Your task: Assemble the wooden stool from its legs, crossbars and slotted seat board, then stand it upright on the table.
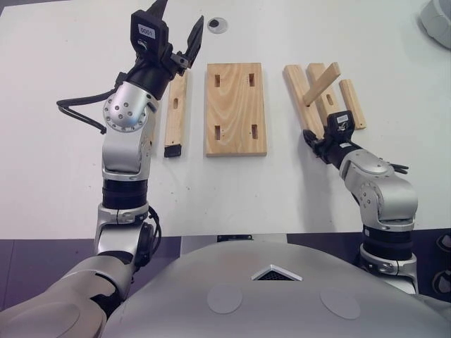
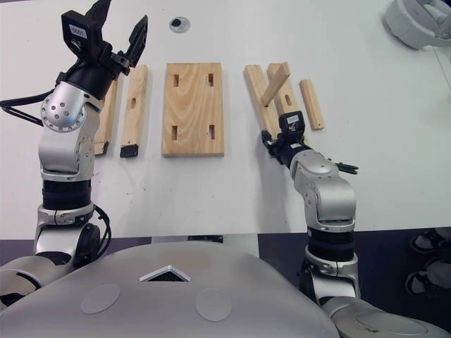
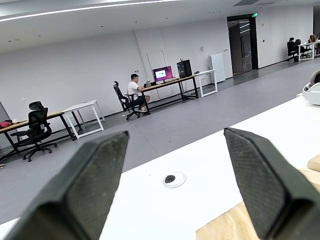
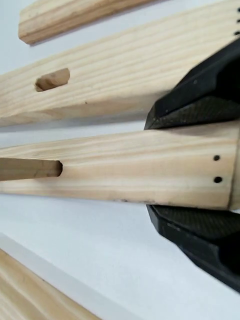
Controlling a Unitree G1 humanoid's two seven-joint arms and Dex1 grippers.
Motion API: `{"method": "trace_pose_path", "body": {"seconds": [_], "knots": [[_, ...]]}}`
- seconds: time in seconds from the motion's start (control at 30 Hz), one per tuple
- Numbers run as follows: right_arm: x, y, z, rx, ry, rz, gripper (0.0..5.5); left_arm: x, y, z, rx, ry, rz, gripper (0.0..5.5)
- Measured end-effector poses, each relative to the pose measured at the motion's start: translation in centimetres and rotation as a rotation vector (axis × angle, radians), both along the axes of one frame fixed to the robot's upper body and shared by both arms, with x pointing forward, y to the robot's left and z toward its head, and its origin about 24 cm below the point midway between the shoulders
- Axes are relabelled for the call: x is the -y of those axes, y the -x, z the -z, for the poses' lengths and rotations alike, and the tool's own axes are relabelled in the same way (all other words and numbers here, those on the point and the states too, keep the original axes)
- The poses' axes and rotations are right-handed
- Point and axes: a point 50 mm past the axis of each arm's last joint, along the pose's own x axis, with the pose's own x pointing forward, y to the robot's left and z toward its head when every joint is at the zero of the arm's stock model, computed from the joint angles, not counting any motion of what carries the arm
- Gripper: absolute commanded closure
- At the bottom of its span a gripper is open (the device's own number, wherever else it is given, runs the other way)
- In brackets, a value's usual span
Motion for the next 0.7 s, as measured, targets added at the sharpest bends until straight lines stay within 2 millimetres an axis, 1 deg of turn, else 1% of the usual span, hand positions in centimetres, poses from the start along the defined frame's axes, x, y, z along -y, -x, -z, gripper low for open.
{"method": "trace_pose_path", "body": {"seconds": [0.1,0.13,0.2,0.23,0.27,0.3,0.37,0.4,0.43,0.5,0.57,0.63,0.7], "knots": [[-0.1,-0.2,0.0,0.024,0.020,-0.007,3.43,0.0,0.0,0.0,0.000,0.000,-0.001,2.00],[0.0,-0.4,-0.1,0.062,0.029,-0.010,3.43,0.0,0.0,0.0,0.000,0.002,0.000,2.00],[-0.2,-1.1,-1.2,0.188,0.026,-0.034,3.43,0.2,0.0,0.1,-0.008,0.032,0.004,2.00],[-0.4,-1.5,-1.9,0.269,0.032,-0.054,3.43,0.4,-0.1,0.1,-0.033,0.089,0.010,2.00],[-0.6,-1.9,-2.5,0.340,0.048,-0.084,3.43,0.5,-0.3,0.3,-0.095,0.201,0.028,2.00],[-1.0,-2.7,-3.7,0.450,0.050,-0.140,3.43,1.3,-0.5,0.2,-0.195,0.379,0.092,2.00],[-1.6,-3.4,-5.1,0.561,0.042,-0.221,3.43,2.8,-0.4,-0.5,-0.282,0.574,0.222,2.00],[-1.9,-3.7,-5.5,0.607,0.031,-0.285,3.43,3.8,-0.3,-1.2,-0.333,0.671,0.317,2.00],[-2.1,-3.8,-5.7,0.628,0.019,-0.312,3.43,4.1,-0.4,-1.7,-0.354,0.715,0.352,2.00],[-2.3,-3.9,-5.9,0.665,0.000,-0.340,3.43,3.8,-0.7,-2.2,-0.396,0.807,0.374,2.00],[-2.6,-3.9,-6.6,0.727,-0.015,-0.367,3.43,3.1,-1.1,-2.8,-0.421,0.913,0.392,2.00],[-3.1,-3.9,-7.4,0.781,-0.063,-0.393,3.43,2.8,-1.1,-3.4,-0.439,1.027,0.436,2.00],[-3.6,-4.0,-8.6,0.843,-0.077,-0.426,3.43,2.3,-1.1,-3.8,-0.449,1.103,0.465,2.00]]}}
